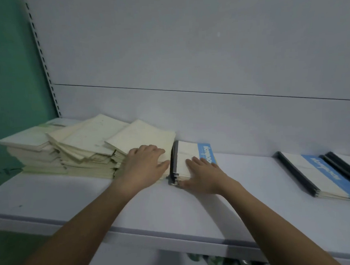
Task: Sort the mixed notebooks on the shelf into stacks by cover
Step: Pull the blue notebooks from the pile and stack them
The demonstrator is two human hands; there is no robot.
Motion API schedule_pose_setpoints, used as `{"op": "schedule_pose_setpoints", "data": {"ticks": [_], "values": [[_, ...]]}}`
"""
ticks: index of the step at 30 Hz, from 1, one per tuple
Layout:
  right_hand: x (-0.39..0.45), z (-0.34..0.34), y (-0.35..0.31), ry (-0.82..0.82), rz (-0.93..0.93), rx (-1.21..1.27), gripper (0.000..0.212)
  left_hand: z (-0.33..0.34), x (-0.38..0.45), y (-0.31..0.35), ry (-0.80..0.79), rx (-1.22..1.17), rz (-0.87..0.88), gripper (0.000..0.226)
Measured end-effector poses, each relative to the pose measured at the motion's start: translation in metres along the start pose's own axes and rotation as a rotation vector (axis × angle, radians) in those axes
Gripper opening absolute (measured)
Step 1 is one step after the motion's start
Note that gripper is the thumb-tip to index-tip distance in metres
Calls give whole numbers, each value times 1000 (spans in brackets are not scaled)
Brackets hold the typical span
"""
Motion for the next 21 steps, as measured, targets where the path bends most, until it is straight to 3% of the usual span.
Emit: {"op": "schedule_pose_setpoints", "data": {"ticks": [5, 7, 10, 13, 17, 19, 21], "values": [[-17, -11, -2, 55, -6, -50, 48, -18, -7, 4, 210, -265, 9, 27], [-24, -18, 2, 31, 49, 54, 43, -22, -12, 12, 258, -471, -12, 21], [-34, -37, 5, 186, 106, 378, 30, -17, -12, 25, 186, -821, -120, 36], [-45, -61, 0, 397, 127, 601, 30, -5, -3, 33, 3, -1370, -362, 59], [-69, -65, -18, 491, 4, 465, 34, -5, 14, 34, -96, -2027, -556, 73], [-82, -60, -31, 501, -117, 310, 37, -8, 19, 36, -93, -2046, -579, 56], [-85, -57, -36, 452, -178, 231, 42, -8, 18, 36, -71, -1917, -591, 36]]}}
Point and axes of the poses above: each hand's wrist, its own x-axis towards the middle knuckle, its own z-axis out of the palm, y = z × x, the point moved 5 cm from there along x, towards the middle knuckle, and after that the axes turned 14 degrees about z, right-handed, at the moved point
